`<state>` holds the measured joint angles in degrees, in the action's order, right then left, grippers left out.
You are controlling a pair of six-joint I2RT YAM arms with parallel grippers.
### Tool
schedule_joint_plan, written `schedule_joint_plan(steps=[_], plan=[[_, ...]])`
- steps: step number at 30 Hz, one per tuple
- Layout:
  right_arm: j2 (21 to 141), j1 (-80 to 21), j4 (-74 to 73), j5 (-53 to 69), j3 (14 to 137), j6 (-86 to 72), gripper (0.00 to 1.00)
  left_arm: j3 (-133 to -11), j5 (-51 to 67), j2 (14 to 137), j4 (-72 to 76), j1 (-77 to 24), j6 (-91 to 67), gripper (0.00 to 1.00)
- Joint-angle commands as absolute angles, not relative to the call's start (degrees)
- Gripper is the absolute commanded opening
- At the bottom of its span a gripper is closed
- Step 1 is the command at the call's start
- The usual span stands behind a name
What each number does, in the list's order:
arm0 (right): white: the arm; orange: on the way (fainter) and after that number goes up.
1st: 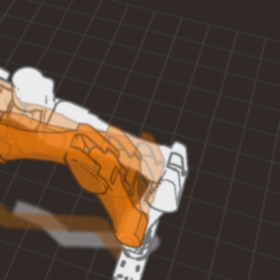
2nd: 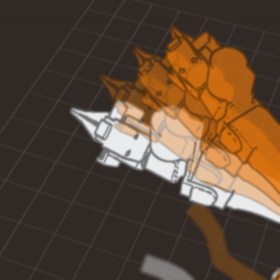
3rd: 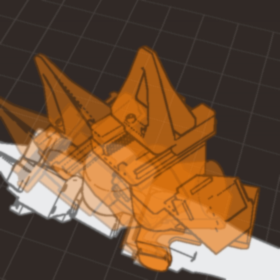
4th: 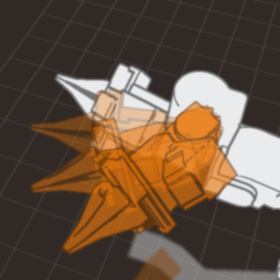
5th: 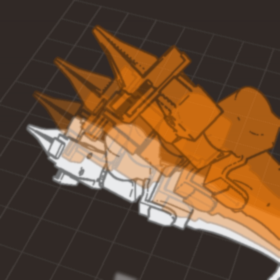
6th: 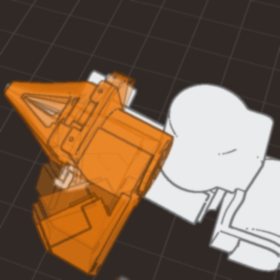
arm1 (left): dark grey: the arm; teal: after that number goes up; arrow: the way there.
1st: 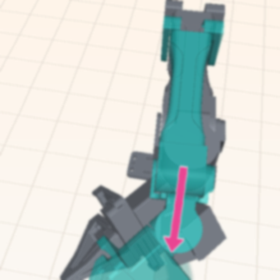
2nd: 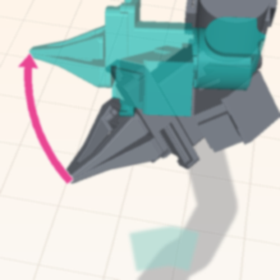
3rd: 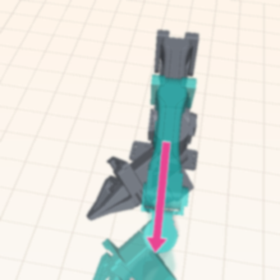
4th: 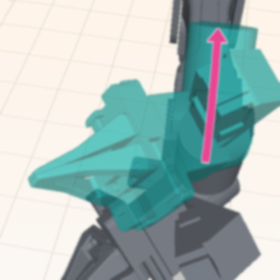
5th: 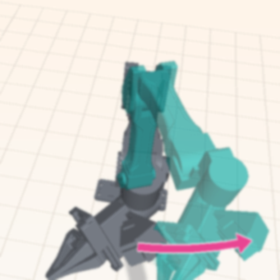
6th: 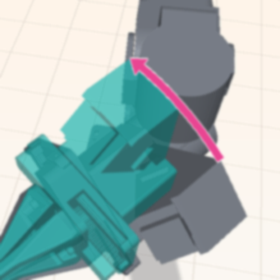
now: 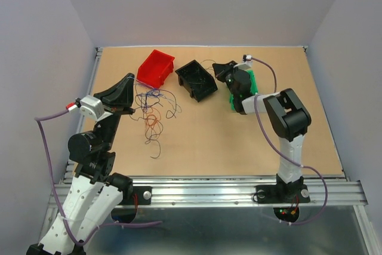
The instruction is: Untangle the cables
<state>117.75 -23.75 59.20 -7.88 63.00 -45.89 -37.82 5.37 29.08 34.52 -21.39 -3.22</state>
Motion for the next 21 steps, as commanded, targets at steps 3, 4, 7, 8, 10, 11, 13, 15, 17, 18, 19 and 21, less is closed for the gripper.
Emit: schedule_joint_plan(steps=[3, 4, 7, 8, 10, 11, 13, 15, 17, 18, 19, 21], plan=[[120.5, -24.1, 63.4, -7.2, 63.9, -41.8, 0.0, -37.6, 6.0, 29.7, 38.5, -21.3, -2.6, 0.0], [121.6, -24.1, 63.3, -6.5, 65.1, -41.1, 0.01, -37.5, 5.9, 30.0, 38.5, -21.3, -2.7, 0.0], [122.7, -24.2, 62.4, -4.0, 67.3, -37.4, 0.0, -37.5, 5.9, 30.0, 38.6, -21.4, -2.7, 0.0], [123.1, -24.3, 62.1, -3.3, 68.7, -35.5, 0.0, -37.5, 5.9, 29.9, 38.6, -21.3, -2.6, 0.0], [123.4, -25.0, 60.7, -3.0, 70.2, -31.8, 0.01, -37.5, 6.1, 29.8, 38.5, -21.4, -2.6, 0.0], [123.6, -25.7, 60.3, -3.0, 70.7, -30.4, 0.01, -37.5, 6.1, 29.9, 38.5, -21.4, -2.6, 0.0], [123.7, -26.5, 58.3, -3.4, 71.7, -28.0, 0.01, -37.5, 6.1, 29.8, 38.5, -21.4, -2.6, 0.0], [124.0, -27.3, 57.4, -3.3, 72.5, -24.4, 0.01, -37.5, 6.2, 30.0, 38.5, -21.3, -2.6, 0.0], [124.1, -28.1, 56.8, -3.4, 72.9, -21.4, 0.01, -37.5, 6.3, 30.1, 38.6, -21.4, -2.5, 0.0], [124.2, -28.4, 55.6, -3.4, 73.5, -20.3, 0.01, -37.5, 6.4, 30.1, 38.5, -21.4, -2.5, 0.0], [124.3, -28.6, 54.8, -3.3, 74.0, -19.3, 0.01, -37.5, 6.5, 30.1, 38.6, -21.4, -2.5, 0.0], [124.7, -28.8, 52.9, -2.9, 75.1, -17.2, 0.01, -37.5, 6.5, 30.0, 38.5, -21.4, -2.6, 0.0]])
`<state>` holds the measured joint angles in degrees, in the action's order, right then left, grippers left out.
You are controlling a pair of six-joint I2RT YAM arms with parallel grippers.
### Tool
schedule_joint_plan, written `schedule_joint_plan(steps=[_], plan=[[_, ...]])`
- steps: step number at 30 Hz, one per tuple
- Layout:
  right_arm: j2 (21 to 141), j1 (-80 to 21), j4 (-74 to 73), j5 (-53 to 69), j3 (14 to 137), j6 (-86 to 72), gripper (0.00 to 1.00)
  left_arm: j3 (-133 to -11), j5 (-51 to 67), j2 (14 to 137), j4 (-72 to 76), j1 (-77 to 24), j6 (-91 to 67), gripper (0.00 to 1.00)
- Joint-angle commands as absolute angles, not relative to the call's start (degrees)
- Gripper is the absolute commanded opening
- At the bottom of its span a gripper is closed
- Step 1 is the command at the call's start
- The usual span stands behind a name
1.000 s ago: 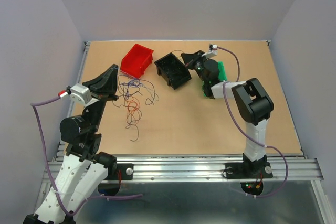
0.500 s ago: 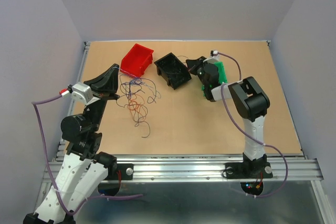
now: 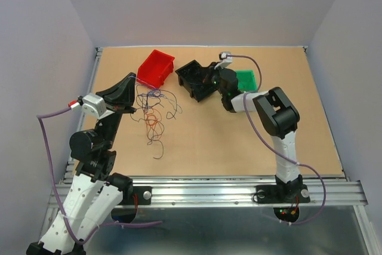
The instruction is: Untangle the cables
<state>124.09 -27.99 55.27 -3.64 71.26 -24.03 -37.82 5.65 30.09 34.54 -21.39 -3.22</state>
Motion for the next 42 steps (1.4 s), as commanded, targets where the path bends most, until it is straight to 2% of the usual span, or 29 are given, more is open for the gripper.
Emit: schedule_joint_plan(steps=[1, 8, 19, 28, 31, 35, 36, 42], plan=[[125.1, -28.9, 51.2, -1.8, 76.3, -16.1, 0.01, -37.5, 6.6, 29.9, 38.6, -21.4, -2.5, 0.0], [129.2, -29.1, 38.1, 3.2, 85.6, -13.6, 0.01, -37.5, 7.2, 30.1, 38.5, -21.4, -2.6, 0.0], [137.5, -31.0, 17.5, -2.6, 98.6, -9.3, 0.0, -37.6, 7.9, 30.5, 38.6, -21.4, -2.5, 0.0], [136.8, -31.6, 16.1, -4.7, 100.1, -7.6, 0.0, -37.7, 8.4, 31.1, 38.5, -21.4, -2.5, 0.0], [136.5, -31.5, 16.1, -4.4, 101.6, -7.6, 0.04, -37.7, 8.8, 31.4, 38.6, -21.4, -2.5, 0.0], [134.3, -31.5, 16.3, -4.2, 102.5, -8.5, 0.14, -37.7, 9.1, 31.4, 38.5, -21.3, -2.6, 0.0], [133.3, -31.5, 16.2, -3.5, 102.7, -8.9, 0.2, -37.7, 9.1, 31.5, 38.5, -21.4, -2.5, 0.0], [129.9, -31.5, 16.5, -2.8, 101.3, -9.4, 0.32, -37.7, 9.0, 31.4, 38.5, -21.3, -2.5, 0.0]])
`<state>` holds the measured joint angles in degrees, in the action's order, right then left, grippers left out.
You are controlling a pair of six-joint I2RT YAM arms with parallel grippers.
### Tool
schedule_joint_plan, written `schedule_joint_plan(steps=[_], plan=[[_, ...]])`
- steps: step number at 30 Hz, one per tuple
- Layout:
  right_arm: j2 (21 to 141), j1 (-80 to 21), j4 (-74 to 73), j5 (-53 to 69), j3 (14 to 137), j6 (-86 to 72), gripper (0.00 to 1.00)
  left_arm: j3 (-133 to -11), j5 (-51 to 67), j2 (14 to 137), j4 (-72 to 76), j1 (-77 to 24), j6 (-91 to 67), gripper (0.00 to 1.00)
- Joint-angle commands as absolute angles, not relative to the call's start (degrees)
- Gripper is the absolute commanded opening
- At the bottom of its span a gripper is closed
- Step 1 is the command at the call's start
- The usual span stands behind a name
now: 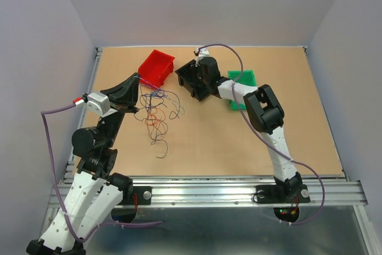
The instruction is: Untangle the cables
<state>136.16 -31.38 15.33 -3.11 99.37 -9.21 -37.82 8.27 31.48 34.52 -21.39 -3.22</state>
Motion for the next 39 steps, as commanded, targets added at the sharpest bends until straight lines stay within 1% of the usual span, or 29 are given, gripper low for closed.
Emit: schedule_joint_plan(steps=[1, 4, 5, 7, 9, 10, 11, 14, 17, 20, 21, 22, 23, 24, 25, 26, 27, 28, 29, 31, 33, 39], plan=[[129.6, -31.5, 17.0, -2.9, 100.5, -9.4, 0.34, -37.7, 9.0, 31.4, 38.5, -21.4, -2.4, 0.0], [128.4, -31.5, 19.0, -3.3, 98.8, -9.2, 0.41, -37.8, 9.1, 31.3, 38.5, -21.3, -2.5, 0.0], [128.1, -31.5, 19.3, -3.3, 98.5, -9.2, 0.45, -37.8, 9.1, 31.3, 38.6, -21.4, -2.5, 0.0], [127.7, -31.6, 19.3, -3.3, 98.5, -9.1, 0.45, -37.8, 9.1, 31.4, 38.6, -21.4, -2.4, 0.0], [127.2, -31.6, 19.2, -3.3, 98.5, -9.0, 0.51, -37.8, 9.2, 31.4, 38.6, -21.4, -2.4, 0.0], [127.0, -31.5, 19.4, -3.7, 98.4, -9.0, 0.59, -37.9, 9.2, 31.5, 38.5, -21.3, -2.5, 0.0], [126.8, -31.5, 19.5, -3.8, 98.3, -8.9, 0.61, -37.8, 9.3, 31.5, 38.6, -21.3, -2.5, 0.0], [125.8, -31.5, 19.5, -3.5, 97.5, -8.8, 0.61, -37.8, 9.7, 31.6, 38.6, -21.4, -2.2, 0.0], [122.5, -31.6, 19.5, -2.1, 93.5, -9.2, 0.61, -38.1, 9.9, 31.8, 38.4, -21.3, -1.9, 0.0], [117.6, -31.5, 20.9, -0.5, 87.0, -10.0, 0.63, -38.3, 10.0, 32.5, 38.3, -21.3, -1.9, 0.0], [115.8, -31.5, 23.5, -0.4, 82.1, -10.0, 0.66, -38.5, 10.1, 33.1, 38.1, -21.4, -1.8, 0.0], [112.5, -31.5, 25.0, 3.6, 79.7, -9.8, 0.7, -38.6, 10.2, 33.3, 38.1, -21.4, -1.9, 0.0], [110.5, -31.5, 26.5, 5.6, 77.5, -9.0, 0.8, -38.7, 10.1, 33.7, 38.1, -21.4, -1.9, 0.0], [108.9, -31.6, 27.7, 8.5, 75.2, -8.1, 0.82, -38.7, 10.0, 33.8, 38.1, -21.3, -1.8, 0.0], [107.4, -31.5, 29.9, 15.3, 73.4, -7.1, 0.83, -38.8, 9.8, 34.0, 38.0, -21.4, -1.8, 0.0], [105.6, -31.5, 31.5, 18.8, 71.6, -6.4, 0.83, -38.8, 9.8, 34.1, 38.0, -21.4, -1.6, 0.0], [102.5, -31.5, 34.2, 21.8, 66.4, -6.6, 0.83, -38.9, 9.8, 34.4, 38.0, -21.4, -1.7, 0.0], [100.7, -31.5, 40.6, 24.7, 64.0, -6.9, 0.84, -39.0, 9.8, 34.6, 38.0, -21.4, -1.5, 0.0], [99.4, -31.5, 43.9, 29.5, 61.3, -7.6, 0.84, -39.1, 9.8, 34.8, 38.0, -21.4, -1.4, 0.0], [96.2, -31.5, 49.5, 33.5, 56.6, -9.1, 0.84, -39.3, 9.8, 35.5, 37.7, -21.4, -1.2, 0.0], [93.2, -31.6, 52.0, 34.4, 53.9, -10.3, 0.84, -39.5, 9.8, 36.0, 37.8, -21.4, -1.0, 0.0], [85.8, -31.6, 53.4, 36.2, 49.1, -11.3, 0.83, -39.7, 10.0, 39.1, 37.8, -21.4, -0.6, 0.0]])
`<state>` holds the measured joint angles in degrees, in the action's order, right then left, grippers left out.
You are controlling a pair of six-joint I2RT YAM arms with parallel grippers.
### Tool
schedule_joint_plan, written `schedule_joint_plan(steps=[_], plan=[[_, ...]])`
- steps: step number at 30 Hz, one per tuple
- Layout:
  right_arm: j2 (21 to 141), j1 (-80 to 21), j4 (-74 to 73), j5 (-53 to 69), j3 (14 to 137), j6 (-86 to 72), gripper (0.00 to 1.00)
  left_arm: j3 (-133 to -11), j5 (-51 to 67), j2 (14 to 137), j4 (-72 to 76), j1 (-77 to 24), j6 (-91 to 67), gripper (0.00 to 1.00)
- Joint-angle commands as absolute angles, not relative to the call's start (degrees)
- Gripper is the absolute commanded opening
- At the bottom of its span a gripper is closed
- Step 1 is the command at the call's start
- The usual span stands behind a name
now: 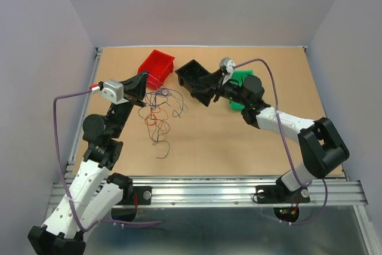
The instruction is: Untangle the cables
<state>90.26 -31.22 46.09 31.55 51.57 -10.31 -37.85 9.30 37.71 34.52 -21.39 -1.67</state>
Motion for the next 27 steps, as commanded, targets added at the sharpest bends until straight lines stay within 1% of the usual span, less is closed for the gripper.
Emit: schedule_joint_plan(steps=[1, 5, 11, 16, 23, 27], plan=[[84.2, -31.6, 54.4, 37.0, 48.0, -11.7, 0.83, -39.8, 10.1, 39.6, 38.0, -21.4, -0.7, 0.0], [82.4, -31.6, 59.8, 41.4, 45.9, -14.9, 0.82, -40.1, 11.8, 41.6, 38.1, -21.4, -0.9, 0.0], [83.8, -32.3, 63.3, 43.8, 46.8, -17.3, 0.8, -40.2, 13.7, 42.9, 38.3, -21.4, -0.9, 0.0], [85.4, -34.4, 63.9, 43.5, 48.7, -16.4, 0.8, -40.8, 16.3, 45.8, 38.2, -22.0, -1.0, 0.0], [87.3, -35.8, 63.9, 40.7, 50.3, -15.7, 0.8, -41.8, 17.9, 50.2, 37.4, -25.5, 0.0, 0.0], [88.3, -36.3, 63.8, 40.3, 51.1, -16.1, 0.76, -42.4, 17.6, 52.0, 36.5, -27.6, 2.6, 0.0]])
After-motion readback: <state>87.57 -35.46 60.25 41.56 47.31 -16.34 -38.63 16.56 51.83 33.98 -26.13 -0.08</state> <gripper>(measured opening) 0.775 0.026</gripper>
